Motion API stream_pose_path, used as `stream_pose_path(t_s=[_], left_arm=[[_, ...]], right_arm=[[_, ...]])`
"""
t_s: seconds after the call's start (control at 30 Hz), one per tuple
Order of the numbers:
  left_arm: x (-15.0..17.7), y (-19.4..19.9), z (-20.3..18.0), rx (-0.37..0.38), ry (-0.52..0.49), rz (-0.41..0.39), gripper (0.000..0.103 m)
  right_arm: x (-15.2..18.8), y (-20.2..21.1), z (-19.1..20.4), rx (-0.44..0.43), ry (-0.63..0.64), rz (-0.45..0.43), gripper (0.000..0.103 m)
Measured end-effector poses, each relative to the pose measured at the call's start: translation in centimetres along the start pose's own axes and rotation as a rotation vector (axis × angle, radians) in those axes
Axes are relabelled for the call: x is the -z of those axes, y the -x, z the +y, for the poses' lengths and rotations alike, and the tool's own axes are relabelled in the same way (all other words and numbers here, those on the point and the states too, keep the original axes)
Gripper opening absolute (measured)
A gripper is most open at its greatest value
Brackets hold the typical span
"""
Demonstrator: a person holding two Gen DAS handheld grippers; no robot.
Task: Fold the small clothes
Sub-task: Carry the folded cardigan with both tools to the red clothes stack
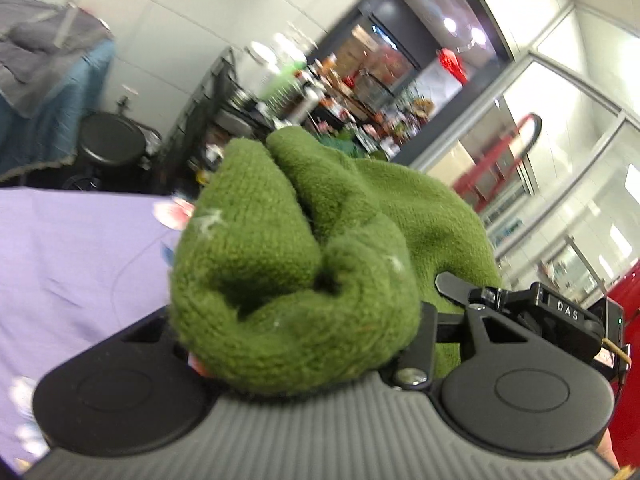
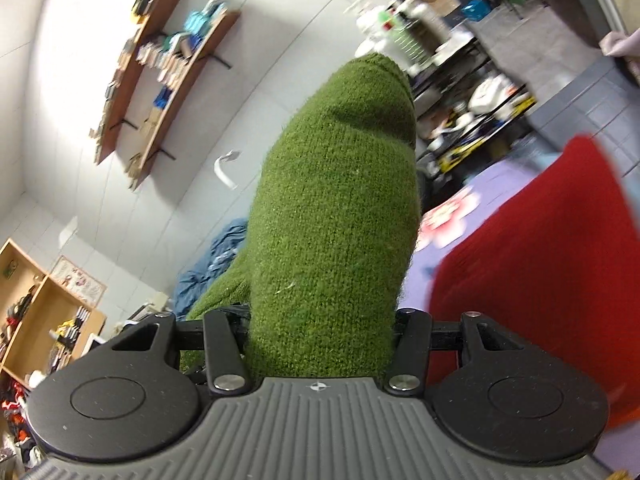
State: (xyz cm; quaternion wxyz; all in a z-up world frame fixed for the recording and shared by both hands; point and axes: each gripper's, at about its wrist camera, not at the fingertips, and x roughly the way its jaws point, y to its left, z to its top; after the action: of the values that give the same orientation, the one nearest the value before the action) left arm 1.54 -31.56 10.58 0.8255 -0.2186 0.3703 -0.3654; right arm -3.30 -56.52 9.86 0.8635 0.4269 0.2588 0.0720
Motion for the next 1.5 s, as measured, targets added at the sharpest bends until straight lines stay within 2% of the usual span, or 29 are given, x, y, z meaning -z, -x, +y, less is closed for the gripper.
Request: stream_pose_path(t_s=[0.13,0.27,0.33,0.4,0.47,0.57,0.77,0.87,0.93,1.03,1.1,1.2,1.27,1.33,1.4,1.5], left_arm=[[2.2,-5.0,-2.9,-0.018,0.002,0.066,0.046],[4.5,-9.4,-2.6,-0.07,0.032,0.152,0.048],[5.5,-10.4,-2.5,-0.083,-0.023,0.152,0.049],[5.6,-10.8,-2.1,-0.086,-0.079,0.119,0.051],[5.7,-10.6,-1.0,-0.073,-0.059,0.119,0.054],[5.5,-10.9,0.6,-0.055,-0.022,0.127,0.063],[3.6,-11.9,1.7,-0.023,0.031,0.125,0.064],[3.0,-12.0,1.0,-0.033,0.005,0.112,0.064],[2.9,-12.1,1.1,-0.025,0.038,0.125,0.064],[3.4,-12.5,1.8,-0.013,0.086,0.132,0.064],[3.7,-12.4,2.0,-0.027,0.069,0.138,0.065],[3.8,-11.4,2.5,-0.024,0.057,0.136,0.074],[3.5,-10.2,2.4,-0.035,0.012,0.123,0.083],[3.1,-8.5,2.1,-0.046,-0.061,0.099,0.084],[2.6,-6.5,1.7,-0.072,-0.151,0.067,0.086],[2.1,-3.2,0.6,-0.156,-0.263,-0.001,0.087]], right_arm=[[-1.9,1.3,-3.7,0.051,-0.01,0.007,0.084],[-2.2,0.6,-8.7,0.096,-0.062,0.051,0.084],[-1.6,-0.5,-10.9,0.116,-0.092,0.073,0.084],[-0.7,-1.5,-12.7,0.108,-0.131,0.063,0.085],[-0.1,-2.3,-14.1,0.072,-0.157,0.067,0.086],[0.7,-3.0,-15.0,0.05,-0.166,0.063,0.087],[1.2,-2.9,-16.0,0.034,-0.169,0.032,0.088],[-1.0,-1.2,-15.9,0.023,-0.158,0.014,0.087],[-2.0,-1.3,-15.5,0.024,-0.134,0.018,0.087],[-2.6,-1.5,-16.1,0.035,-0.132,0.018,0.087],[-2.5,-2.1,-16.7,0.048,-0.122,0.041,0.087],[-2.0,-2.3,-17.4,0.051,-0.153,0.064,0.09],[-1.7,-1.7,-17.6,0.048,-0.172,0.044,0.096],[-1.4,-0.8,-17.3,0.079,-0.177,0.012,0.103],[-1.5,0.2,-16.3,0.12,-0.15,-0.015,0.103],[-1.6,2.2,-13.9,0.199,-0.07,-0.055,0.103]])
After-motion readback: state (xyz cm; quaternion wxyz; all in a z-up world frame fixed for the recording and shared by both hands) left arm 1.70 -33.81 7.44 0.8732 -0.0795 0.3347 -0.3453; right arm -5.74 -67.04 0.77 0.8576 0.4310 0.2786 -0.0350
